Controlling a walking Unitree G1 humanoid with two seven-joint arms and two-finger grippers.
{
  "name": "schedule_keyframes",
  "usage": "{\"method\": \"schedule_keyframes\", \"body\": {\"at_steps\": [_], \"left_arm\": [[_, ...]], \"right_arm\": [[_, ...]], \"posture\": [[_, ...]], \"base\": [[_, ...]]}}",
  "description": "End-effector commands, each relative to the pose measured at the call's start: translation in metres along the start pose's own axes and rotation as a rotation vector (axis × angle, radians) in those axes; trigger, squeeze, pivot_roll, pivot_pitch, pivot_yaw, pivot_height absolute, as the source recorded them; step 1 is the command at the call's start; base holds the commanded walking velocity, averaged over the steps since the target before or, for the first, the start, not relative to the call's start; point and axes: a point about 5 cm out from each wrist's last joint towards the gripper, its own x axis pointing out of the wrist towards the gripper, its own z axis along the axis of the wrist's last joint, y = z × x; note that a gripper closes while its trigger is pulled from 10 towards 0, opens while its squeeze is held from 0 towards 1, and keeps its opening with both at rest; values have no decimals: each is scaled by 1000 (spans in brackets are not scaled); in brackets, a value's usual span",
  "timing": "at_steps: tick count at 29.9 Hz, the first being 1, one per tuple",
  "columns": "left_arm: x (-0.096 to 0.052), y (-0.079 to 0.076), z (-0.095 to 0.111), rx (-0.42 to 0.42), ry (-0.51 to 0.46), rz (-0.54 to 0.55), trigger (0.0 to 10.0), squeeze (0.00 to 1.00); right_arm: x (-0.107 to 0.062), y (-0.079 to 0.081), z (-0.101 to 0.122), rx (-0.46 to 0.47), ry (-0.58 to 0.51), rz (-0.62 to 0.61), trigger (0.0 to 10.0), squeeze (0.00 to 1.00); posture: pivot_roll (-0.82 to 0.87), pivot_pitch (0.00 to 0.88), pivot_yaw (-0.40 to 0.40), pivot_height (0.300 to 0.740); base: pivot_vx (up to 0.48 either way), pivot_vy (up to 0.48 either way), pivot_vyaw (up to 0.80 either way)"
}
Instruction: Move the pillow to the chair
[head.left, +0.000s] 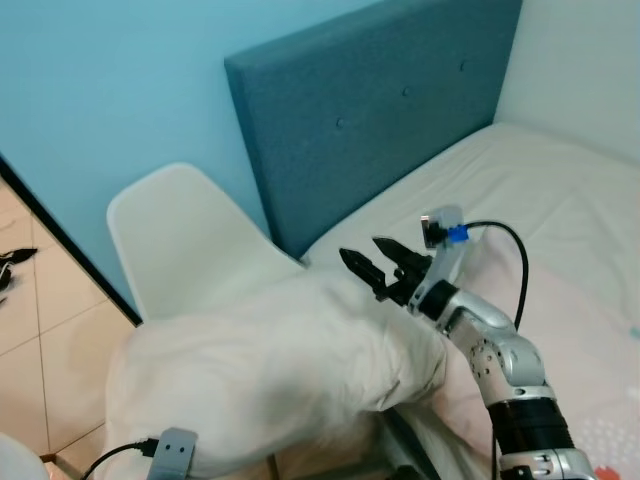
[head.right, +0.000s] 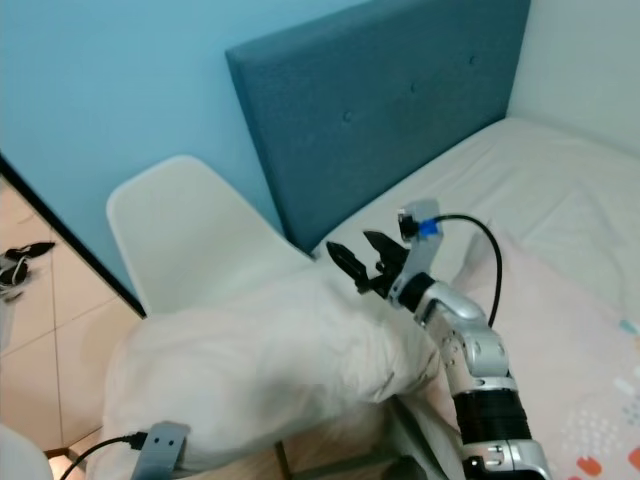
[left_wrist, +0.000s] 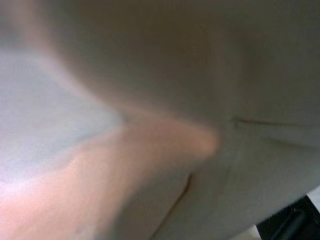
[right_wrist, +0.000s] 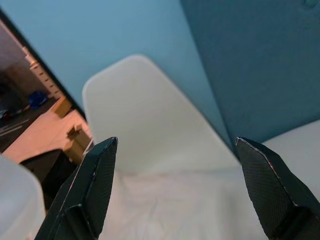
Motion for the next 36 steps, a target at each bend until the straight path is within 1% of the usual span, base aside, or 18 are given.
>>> {"method": "schedule_keyframes", "body": {"at_steps": [1,3,7,11,13,16,21,28,30,33,36], "left_arm": [[-1,5,-10,25,34,7,10000,0],[-1,5,-11,25,37,4,10000,0],[-2,3,-15,21,55,-5,10000,0],[-2,3,-16,24,59,-9,10000,0],[-3,1,-19,35,73,-19,10000,0],[-4,0,-24,41,88,-25,10000,0],[-5,1,-28,43,99,-25,10000,0],[-6,1,-29,41,102,-24,10000,0],[-6,1,-29,40,102,-23,10000,0],[-5,1,-27,31,94,-19,10000,0],[-5,1,-26,28,89,-18,10000,0]], "right_arm": [[3,2,-6,5,10,-12,10000,0],[3,2,-9,5,20,-20,10000,0],[3,3,-25,-12,79,-39,10000,0],[3,2,-30,-18,93,-53,10000,0],[1,0,-44,-33,147,-92,10000,0],[-4,-5,-64,-97,232,-145,10000,0],[-15,-14,-87,-86,316,-228,10000,0],[-20,-20,-96,-85,355,-291,10000,0],[-21,-21,-98,-76,360,-306,10000,0],[-23,-30,-100,-86,367,-376,10000,0],[-24,-33,-100,-83,365,-401,10000,0]], "posture": [[-221,120,103,720],[-222,117,102,725],[-223,115,102,740],[-224,111,99,740],[-225,108,100,740],[-226,111,100,740],[-224,116,97,740],[-223,120,98,740],[-222,120,98,740],[-219,123,98,740],[-221,124,99,740]], "base": [[0,0,0],[0,0,0],[0,0,0],[0,0,0],[-251,0,0],[-254,0,0],[-259,0,0],[-271,0,0],[-270,0,-631],[-275,0,-723],[-279,0,-721]]}}
